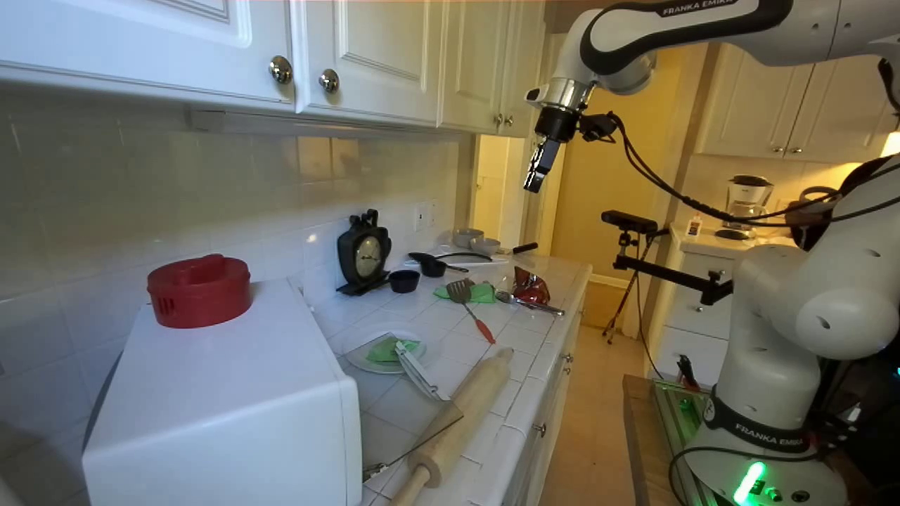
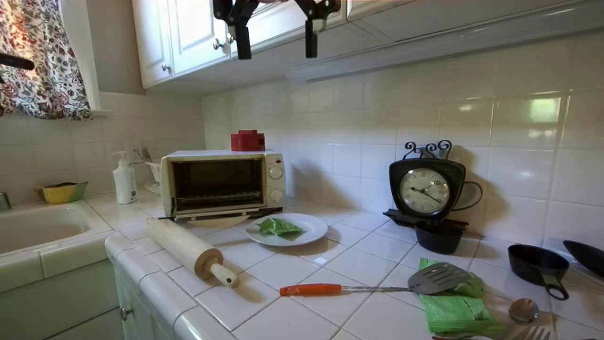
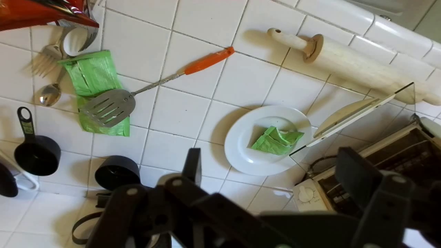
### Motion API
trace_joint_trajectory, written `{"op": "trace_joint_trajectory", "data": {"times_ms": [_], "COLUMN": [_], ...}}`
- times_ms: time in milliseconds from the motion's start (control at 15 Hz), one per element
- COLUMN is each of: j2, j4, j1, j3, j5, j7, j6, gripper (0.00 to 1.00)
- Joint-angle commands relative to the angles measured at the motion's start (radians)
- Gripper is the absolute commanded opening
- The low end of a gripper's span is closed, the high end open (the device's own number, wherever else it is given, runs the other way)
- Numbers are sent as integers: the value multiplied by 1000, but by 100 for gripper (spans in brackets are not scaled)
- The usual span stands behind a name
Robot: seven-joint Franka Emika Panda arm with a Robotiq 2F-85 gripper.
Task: Move the green packet from the plate to the mini oven
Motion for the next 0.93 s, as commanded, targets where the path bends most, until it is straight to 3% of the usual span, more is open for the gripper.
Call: {"op": "trace_joint_trajectory", "data": {"times_ms": [0,533,867], "j2": [8,8,16], "j4": [2,2,-69], "j1": [-31,-31,-40], "j3": [24,24,-3], "j5": [17,17,104], "j7": [-14,-14,36], "j6": [-2,-2,168], "gripper": [100,100,100]}}
